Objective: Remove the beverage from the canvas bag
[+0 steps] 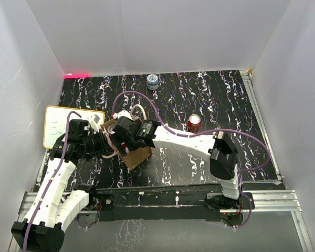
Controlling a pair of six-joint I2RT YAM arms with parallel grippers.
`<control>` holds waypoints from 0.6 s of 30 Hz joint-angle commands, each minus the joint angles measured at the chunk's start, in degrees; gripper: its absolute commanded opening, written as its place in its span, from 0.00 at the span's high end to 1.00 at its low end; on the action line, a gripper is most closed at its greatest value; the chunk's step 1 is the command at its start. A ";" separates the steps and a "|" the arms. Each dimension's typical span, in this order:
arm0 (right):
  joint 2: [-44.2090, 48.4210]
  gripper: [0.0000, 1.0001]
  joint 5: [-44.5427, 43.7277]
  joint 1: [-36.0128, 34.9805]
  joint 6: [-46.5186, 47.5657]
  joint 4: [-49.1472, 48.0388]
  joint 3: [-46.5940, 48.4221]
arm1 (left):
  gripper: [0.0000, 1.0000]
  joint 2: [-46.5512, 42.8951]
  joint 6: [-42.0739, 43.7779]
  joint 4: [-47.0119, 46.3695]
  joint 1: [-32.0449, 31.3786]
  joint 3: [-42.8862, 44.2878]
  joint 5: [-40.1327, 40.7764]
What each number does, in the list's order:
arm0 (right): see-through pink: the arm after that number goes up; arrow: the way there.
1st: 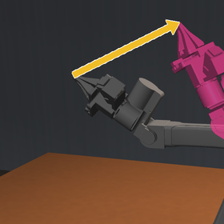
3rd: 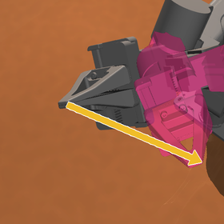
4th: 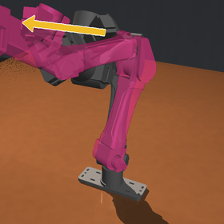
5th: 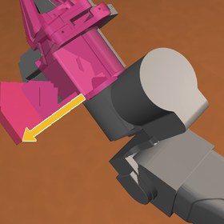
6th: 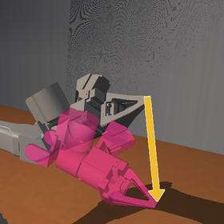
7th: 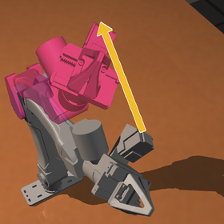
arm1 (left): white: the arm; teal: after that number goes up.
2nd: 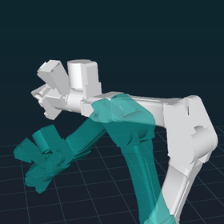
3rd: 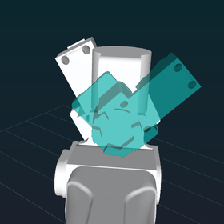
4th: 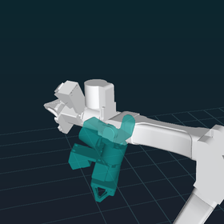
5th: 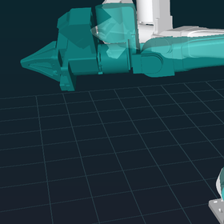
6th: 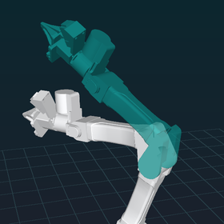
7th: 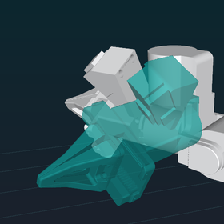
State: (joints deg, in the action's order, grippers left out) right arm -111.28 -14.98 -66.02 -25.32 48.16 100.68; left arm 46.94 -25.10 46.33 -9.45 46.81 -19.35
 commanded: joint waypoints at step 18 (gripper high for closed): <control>-4.83 0.07 4.88 0.27 0.10 8.19 -1.42 | 1.00 -0.41 0.55 1.19 0.49 -0.68 -1.10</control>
State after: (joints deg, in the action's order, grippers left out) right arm -115.28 -13.02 -65.32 -25.50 48.03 101.80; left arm 46.85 -25.08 46.30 -9.43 46.76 -19.79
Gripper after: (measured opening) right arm 0.937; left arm 0.007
